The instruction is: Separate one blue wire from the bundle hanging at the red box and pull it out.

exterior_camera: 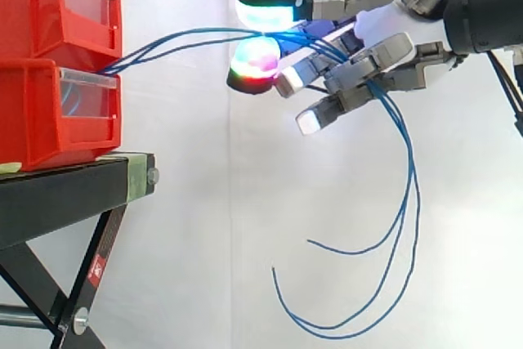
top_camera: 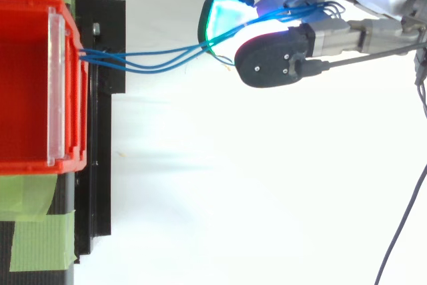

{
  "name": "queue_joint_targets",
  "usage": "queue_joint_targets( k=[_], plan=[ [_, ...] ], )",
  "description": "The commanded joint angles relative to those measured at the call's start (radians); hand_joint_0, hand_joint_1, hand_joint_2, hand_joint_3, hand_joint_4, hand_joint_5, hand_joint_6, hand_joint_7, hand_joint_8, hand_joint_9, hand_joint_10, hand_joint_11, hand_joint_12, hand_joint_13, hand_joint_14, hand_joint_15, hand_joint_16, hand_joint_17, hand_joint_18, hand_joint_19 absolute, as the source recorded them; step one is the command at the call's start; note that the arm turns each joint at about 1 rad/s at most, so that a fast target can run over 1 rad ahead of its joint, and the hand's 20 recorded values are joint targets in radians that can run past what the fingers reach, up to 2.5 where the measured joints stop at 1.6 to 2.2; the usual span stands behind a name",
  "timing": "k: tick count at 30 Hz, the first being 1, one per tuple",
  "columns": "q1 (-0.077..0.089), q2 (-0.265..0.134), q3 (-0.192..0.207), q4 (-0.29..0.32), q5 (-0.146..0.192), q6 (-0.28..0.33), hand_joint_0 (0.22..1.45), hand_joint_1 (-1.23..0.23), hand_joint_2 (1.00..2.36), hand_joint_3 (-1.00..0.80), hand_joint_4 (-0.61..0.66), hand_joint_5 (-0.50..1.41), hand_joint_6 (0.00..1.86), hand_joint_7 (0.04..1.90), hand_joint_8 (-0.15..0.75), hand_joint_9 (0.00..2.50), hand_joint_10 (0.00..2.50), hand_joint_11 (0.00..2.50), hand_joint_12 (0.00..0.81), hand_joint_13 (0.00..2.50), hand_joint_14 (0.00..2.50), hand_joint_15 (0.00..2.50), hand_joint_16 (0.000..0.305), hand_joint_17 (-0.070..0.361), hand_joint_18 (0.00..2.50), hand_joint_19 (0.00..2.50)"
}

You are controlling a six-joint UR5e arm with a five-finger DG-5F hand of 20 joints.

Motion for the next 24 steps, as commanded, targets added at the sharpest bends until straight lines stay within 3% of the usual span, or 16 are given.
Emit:
queue_joint_targets(
  k=[1,12,17,24],
  plan=[
    [-0.003,0.000,0.008,-0.003,0.000,-0.015,0.57,-0.63,1.00,-0.46,0.23,-0.24,0.84,1.05,0.369,1.02,0.02,1.28,0.293,1.28,2.36,0.63,0.048,0.108,0.77,0.78],
    [-0.003,0.000,0.009,0.003,-0.004,-0.050,0.58,-0.57,1.00,-0.45,0.23,-0.24,0.84,1.03,0.369,1.04,0.01,1.27,0.290,1.28,2.35,0.62,0.047,0.107,0.77,0.78],
    [-0.004,0.000,0.008,0.005,-0.010,-0.113,0.60,-0.54,1.01,-0.43,0.23,-0.23,0.84,0.99,0.364,1.05,0.01,1.27,0.282,1.28,2.35,0.63,0.046,0.105,0.77,0.78],
    [-0.013,0.000,0.009,0.003,-0.053,-0.196,0.65,-0.63,1.02,-0.33,0.21,-0.23,0.83,1.02,0.363,1.07,0.01,1.28,0.282,1.30,2.33,0.64,0.046,0.103,0.79,0.77]
  ],
)
